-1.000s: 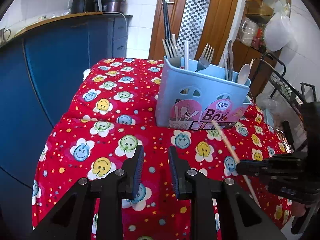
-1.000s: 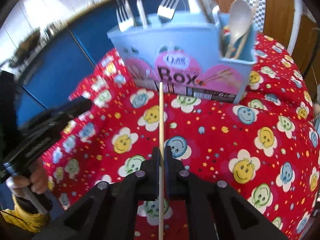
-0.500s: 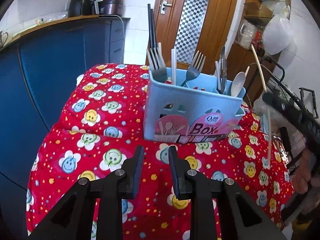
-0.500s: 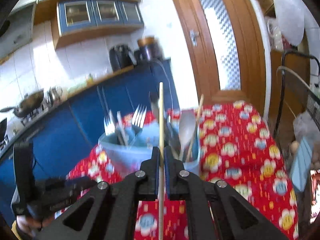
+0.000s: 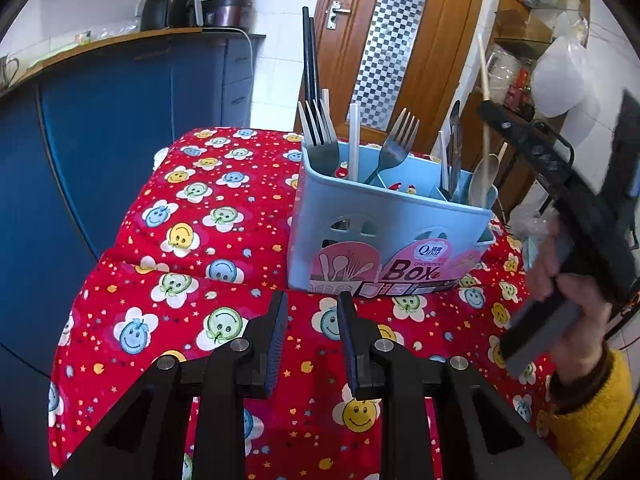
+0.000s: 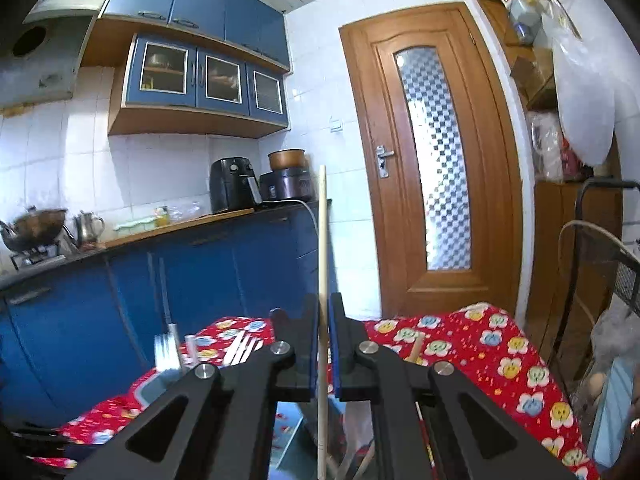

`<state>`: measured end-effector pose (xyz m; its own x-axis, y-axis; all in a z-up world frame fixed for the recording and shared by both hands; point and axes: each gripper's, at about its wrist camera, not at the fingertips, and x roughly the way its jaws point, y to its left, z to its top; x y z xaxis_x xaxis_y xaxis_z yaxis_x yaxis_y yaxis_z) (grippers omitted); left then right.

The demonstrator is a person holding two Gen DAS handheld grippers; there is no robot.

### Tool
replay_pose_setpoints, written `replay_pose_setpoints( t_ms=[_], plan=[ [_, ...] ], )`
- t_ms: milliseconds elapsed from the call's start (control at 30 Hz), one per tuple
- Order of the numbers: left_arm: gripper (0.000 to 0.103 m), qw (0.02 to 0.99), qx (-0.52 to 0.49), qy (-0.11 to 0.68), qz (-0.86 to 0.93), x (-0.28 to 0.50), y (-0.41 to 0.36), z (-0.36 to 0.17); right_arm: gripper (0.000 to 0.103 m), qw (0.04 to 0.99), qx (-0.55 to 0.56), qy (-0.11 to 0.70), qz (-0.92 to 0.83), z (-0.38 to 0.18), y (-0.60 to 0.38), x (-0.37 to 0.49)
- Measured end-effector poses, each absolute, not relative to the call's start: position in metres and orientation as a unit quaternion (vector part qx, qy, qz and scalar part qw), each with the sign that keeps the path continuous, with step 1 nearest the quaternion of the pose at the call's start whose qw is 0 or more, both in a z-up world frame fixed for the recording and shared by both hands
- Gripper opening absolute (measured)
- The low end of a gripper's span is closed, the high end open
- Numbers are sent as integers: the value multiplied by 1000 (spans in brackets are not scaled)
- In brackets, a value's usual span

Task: Organize utensils
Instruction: 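Lift the chopstick and carry it over the blue caddy, then lower the chopstick into the caddy and open the right gripper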

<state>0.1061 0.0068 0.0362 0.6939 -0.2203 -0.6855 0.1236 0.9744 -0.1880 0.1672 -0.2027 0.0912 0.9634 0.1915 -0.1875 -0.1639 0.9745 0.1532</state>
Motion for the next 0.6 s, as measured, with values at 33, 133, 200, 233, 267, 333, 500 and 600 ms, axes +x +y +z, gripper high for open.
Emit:
replay_pose_setpoints(
  t_ms=[33, 133, 200, 233, 267, 333, 500, 600],
  plan=[
    [25, 918, -64, 380, -95, 106, 7, 36, 6, 990, 63, 99, 84, 88, -201, 170],
    [25, 918, -63, 380, -97, 107, 6, 35, 6, 990, 60, 106, 76, 76, -199, 173],
    [25, 917, -63, 381, -97, 107, 6, 34, 9, 988, 69, 114, 78, 71, -200, 170],
    [25, 918, -64, 380, -97, 107, 6, 34, 17, 987, 71, 117, 79, 70, -201, 169],
    [25, 918, -64, 380, -97, 107, 7, 34, 23, 987, 70, 123, 80, 70, -202, 166],
    [25, 918, -66, 379, -98, 106, 8, 34, 35, 985, 76, 130, 84, 72, -205, 161],
    [25, 920, -68, 372, -100, 99, 9, 38, 35, 982, 83, 143, 91, 86, -211, 138],
    [25, 923, -65, 366, -101, 92, 8, 42, 36, 979, 91, 157, 97, 95, -212, 119]
  ],
)
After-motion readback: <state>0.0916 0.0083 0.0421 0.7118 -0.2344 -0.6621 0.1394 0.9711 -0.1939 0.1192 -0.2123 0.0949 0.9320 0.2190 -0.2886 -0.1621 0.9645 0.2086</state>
